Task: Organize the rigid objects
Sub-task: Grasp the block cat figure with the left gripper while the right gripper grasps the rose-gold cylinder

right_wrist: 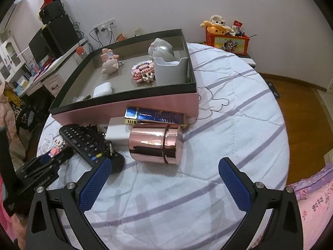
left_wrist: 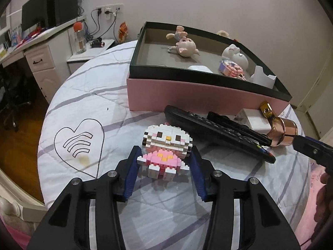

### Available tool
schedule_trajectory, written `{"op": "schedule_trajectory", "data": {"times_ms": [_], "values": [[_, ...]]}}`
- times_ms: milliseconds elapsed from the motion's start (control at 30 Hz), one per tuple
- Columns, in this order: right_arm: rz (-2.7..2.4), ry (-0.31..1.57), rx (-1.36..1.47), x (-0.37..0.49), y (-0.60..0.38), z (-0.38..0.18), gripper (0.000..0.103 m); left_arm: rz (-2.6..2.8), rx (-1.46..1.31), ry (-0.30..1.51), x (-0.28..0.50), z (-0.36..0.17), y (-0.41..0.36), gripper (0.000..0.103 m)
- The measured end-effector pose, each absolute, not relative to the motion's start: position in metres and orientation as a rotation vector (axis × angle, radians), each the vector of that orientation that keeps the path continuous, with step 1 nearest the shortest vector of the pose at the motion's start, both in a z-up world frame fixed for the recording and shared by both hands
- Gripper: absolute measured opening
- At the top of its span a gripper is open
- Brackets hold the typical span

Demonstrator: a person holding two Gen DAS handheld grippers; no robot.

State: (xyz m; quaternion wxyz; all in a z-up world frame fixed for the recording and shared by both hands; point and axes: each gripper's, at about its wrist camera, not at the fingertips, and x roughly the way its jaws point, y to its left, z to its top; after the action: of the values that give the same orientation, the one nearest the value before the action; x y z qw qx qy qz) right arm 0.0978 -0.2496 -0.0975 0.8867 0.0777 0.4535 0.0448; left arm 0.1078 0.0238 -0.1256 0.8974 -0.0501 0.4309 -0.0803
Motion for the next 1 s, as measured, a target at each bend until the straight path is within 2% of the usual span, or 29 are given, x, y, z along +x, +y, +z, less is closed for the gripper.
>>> {"op": "schedule_trajectory", "data": {"times_ms": [167, 233, 300, 667, 767, 833, 1000], "values": [[0.063, 0.937, 0.147, 0.107, -0.244, -0.105, 0.102, -0.168, -0.109, 0.878, 0.102, -0.119, 0.027, 0.045], [0.053, 0.948, 0.153, 0.111, -0.244, -0.112, 0.087, -0.167, -0.109, 0.869, 0.101, -0.116, 0.03, 0.045], [0.05, 0.961, 0.155, 0.115, -0.245, -0.117, 0.078, -0.162, -0.108, 0.871, 0.101, -0.116, 0.033, 0.045], [0.04, 0.967, 0.13, 0.12, -0.242, -0.123, 0.077, -0.154, -0.074, 0.889, 0.118, -0.127, 0.031, 0.044], [0.045, 0.965, 0.117, 0.12, -0.241, -0.124, 0.069, -0.167, -0.096, 0.882, 0.117, -0.127, 0.035, 0.044], [0.052, 0.96, 0.113, 0.119, -0.24, -0.124, 0.057, -0.173, -0.11, 0.88, 0.115, -0.127, 0.037, 0.044], [0.065, 0.95, 0.13, 0.112, -0.245, -0.121, 0.057, -0.177, -0.127, 0.869, 0.105, -0.121, 0.041, 0.044]]}}
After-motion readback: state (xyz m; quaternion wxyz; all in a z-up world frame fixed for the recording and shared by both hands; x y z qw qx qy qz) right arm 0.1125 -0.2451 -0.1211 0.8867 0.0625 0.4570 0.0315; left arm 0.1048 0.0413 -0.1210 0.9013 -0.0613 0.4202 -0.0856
